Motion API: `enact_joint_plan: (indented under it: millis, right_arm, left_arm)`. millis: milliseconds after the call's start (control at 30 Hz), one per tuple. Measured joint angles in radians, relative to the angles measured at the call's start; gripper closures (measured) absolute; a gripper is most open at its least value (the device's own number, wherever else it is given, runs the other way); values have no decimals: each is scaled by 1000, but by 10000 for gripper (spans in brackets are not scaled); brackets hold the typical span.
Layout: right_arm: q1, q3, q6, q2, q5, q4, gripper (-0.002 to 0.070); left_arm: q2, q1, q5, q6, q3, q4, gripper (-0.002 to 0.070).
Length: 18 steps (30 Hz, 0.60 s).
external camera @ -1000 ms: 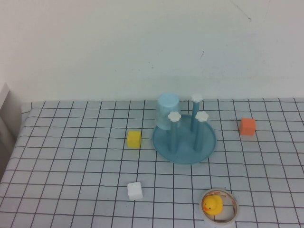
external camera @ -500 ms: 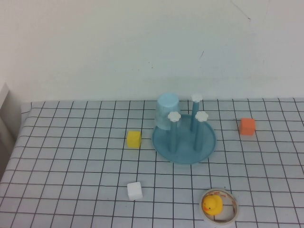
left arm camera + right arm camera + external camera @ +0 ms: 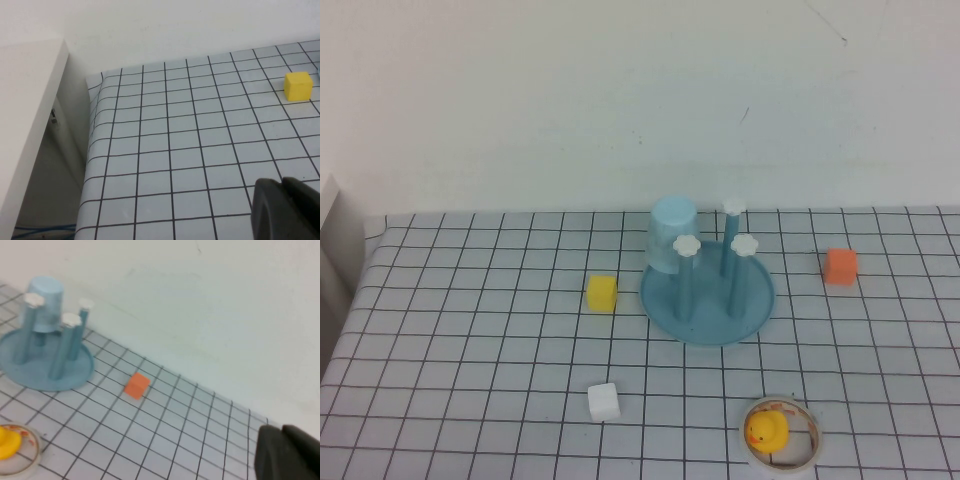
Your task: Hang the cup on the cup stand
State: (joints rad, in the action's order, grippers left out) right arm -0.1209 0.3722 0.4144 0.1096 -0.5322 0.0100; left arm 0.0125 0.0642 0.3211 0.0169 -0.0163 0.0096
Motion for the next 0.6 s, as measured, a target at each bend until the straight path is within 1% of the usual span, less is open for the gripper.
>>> enact_joint_plan:
  millis: [167,300,600]
  right_arm:
    - [89,-227,-8,-116,115,-42,678]
    - [103,-374,-10,-121,197,-61,678]
    - [103,-390,-33,-123,185,-88,678]
  left_arm:
    - [0,0,0,0,0,2,676]
    - [0,0,0,0,0,2,676]
    - [2,0,0,0,0,2,676]
